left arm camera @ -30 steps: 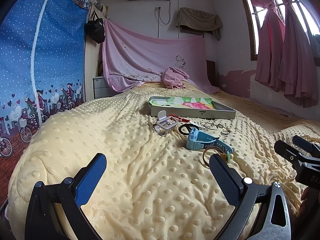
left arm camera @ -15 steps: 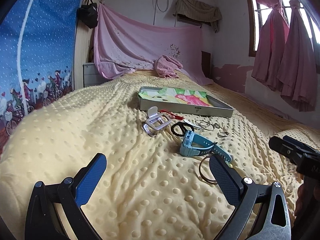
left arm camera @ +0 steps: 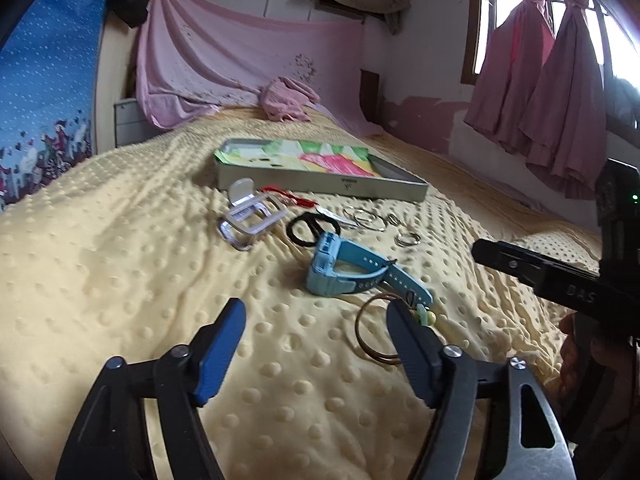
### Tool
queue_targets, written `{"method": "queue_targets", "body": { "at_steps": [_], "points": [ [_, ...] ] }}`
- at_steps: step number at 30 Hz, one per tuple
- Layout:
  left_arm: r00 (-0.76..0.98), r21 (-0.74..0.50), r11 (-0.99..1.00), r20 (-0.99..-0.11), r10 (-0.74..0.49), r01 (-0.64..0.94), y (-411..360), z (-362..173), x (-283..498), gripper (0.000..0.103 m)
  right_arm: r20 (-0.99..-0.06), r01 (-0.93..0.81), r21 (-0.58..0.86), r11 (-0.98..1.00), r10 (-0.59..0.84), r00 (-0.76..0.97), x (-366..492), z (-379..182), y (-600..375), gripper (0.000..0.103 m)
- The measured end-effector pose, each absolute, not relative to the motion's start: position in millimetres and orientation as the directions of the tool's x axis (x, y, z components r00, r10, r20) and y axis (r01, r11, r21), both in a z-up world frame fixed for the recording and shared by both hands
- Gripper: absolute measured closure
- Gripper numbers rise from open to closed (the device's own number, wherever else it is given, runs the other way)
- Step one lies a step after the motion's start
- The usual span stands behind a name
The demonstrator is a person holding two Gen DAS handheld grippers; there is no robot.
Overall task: Organize jewelry
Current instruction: 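Grasp the blue smartwatch with the right tool while the left tool grasps the beaded brown cord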
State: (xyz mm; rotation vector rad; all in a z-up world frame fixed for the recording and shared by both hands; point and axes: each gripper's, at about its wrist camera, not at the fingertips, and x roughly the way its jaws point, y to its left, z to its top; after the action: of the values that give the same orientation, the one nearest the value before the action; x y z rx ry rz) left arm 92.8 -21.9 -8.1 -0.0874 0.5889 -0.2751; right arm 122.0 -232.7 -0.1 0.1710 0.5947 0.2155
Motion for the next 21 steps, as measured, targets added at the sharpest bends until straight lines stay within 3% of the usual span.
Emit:
{"method": "queue_targets", "body": {
  "at_steps": [2,7,14,19,21],
  "points": [
    [0.782,-0.174,0.955,-0.548,-0.298,0.242,-23.5,-11.3,97.0,0.041,-0.553,-0.168,0.222,0.960,0.266,0.789,127.5,-5.1,-229.1,0.052],
    [0.741,-0.220,0.934,-0.568,-0.357,0.281,-27.9,-16.4,108.6,0.050,-0.577,-0.219,0.214,0.952,0.304,0.758,138.9,-11.4,-213.2,0.061],
    [0.648,-0.319,0.888,-0.607,-0.459,0.330,-28.6,-30.7,125.6,0.072,-0.619,-0.289,0.256,0.922,0.387,0.684,160.8,-22.3,-199.5,0.078],
    [0.608,-0.375,0.866,-0.616,-0.500,0.332,-28.0,-38.0,135.6,0.082,-0.653,-0.332,0.262,0.906,0.420,0.631,177.2,-30.4,-187.6,0.078],
    [0.598,-0.385,0.865,-0.625,-0.501,0.322,-28.1,-40.5,140.0,0.090,-0.675,-0.335,0.259,0.906,0.418,0.608,182.6,-35.6,-183.2,0.078]
  ]
}}
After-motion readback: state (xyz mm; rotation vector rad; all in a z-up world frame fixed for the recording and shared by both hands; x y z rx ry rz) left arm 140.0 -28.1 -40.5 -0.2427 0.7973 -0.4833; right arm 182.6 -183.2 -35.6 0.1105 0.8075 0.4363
